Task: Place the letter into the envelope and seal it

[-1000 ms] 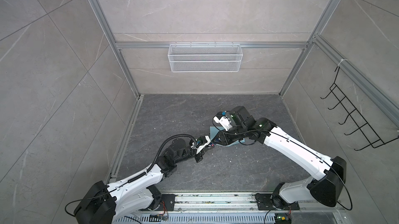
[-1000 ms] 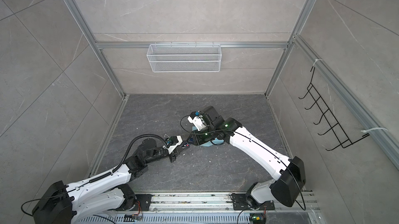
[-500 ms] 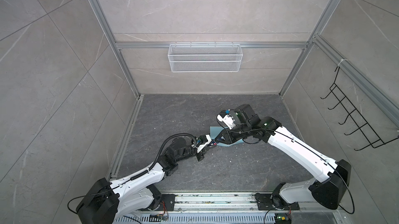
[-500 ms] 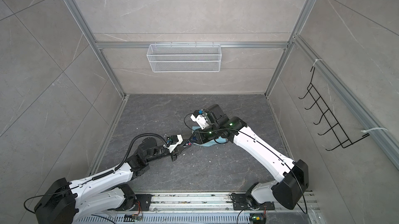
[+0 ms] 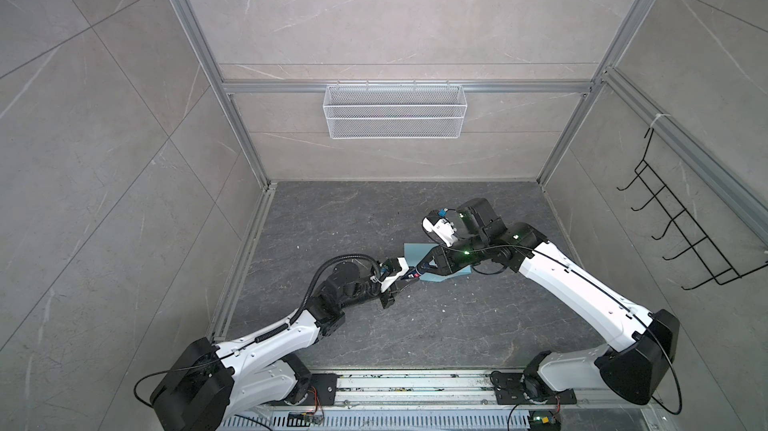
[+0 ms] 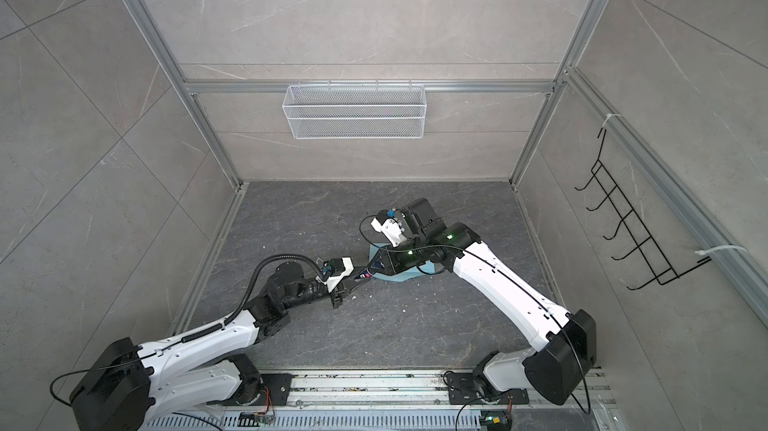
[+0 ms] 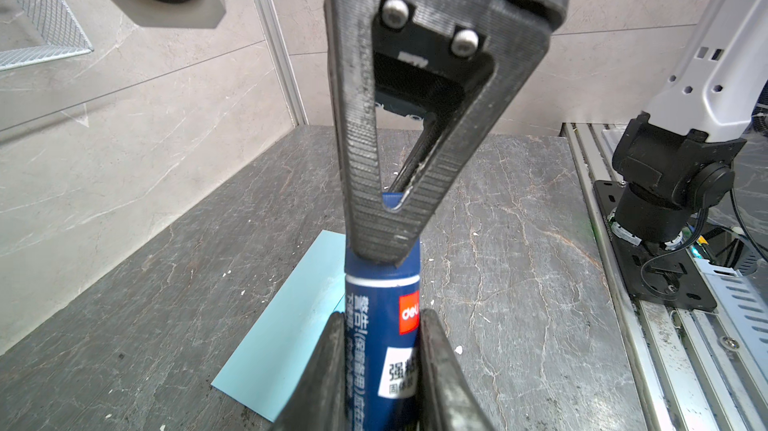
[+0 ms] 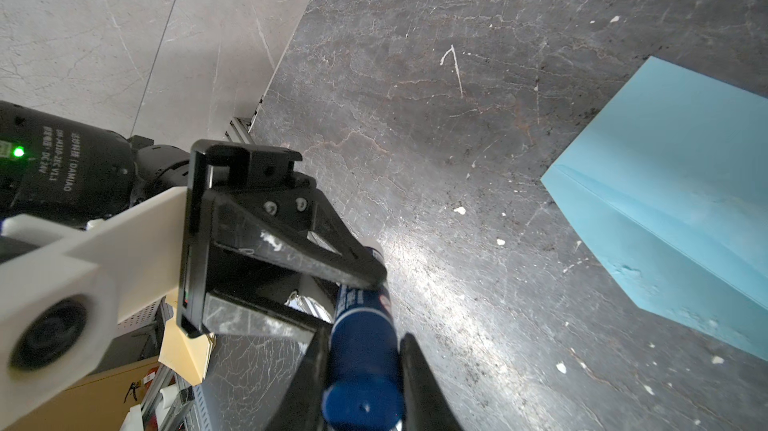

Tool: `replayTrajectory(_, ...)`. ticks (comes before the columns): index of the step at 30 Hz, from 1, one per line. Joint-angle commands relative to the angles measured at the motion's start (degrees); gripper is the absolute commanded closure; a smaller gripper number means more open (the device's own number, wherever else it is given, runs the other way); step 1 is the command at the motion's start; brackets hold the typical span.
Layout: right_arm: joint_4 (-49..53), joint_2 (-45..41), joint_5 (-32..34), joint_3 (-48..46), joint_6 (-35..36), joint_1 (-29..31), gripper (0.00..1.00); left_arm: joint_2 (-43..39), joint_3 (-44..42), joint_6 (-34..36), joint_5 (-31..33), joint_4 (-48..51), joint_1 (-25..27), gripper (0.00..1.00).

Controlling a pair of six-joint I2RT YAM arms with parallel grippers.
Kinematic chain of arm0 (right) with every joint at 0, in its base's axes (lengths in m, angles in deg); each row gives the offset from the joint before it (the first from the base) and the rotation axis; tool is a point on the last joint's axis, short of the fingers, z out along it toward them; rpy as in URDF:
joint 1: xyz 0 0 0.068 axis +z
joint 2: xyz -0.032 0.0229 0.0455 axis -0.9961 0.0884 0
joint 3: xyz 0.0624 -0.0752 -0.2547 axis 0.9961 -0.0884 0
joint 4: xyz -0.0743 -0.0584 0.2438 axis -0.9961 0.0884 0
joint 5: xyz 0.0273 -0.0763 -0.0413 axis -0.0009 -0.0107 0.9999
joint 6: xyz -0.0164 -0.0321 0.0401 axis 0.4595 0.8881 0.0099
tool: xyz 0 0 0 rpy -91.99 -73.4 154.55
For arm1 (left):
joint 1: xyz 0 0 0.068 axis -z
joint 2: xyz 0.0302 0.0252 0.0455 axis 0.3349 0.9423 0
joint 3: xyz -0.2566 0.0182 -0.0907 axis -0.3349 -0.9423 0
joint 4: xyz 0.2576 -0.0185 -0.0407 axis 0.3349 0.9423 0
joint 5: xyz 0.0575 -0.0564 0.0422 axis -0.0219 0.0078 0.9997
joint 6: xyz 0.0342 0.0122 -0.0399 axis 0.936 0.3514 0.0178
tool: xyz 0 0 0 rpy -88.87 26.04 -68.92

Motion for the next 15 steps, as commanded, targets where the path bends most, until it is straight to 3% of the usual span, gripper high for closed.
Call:
replayTrajectory(1, 0.28, -5.09, 4.21, 1.00, 2.15, -4.23, 0.83, 1.45, -3.43, -0.74, 0.67, 14.00, -2.19, 1.00)
replayTrajectory(15, 0.27, -5.46, 2.88, 0.77, 2.18, -5.49, 0.84, 2.51, -3.28, 0.12, -0.41, 14.82, -2.16, 1.00)
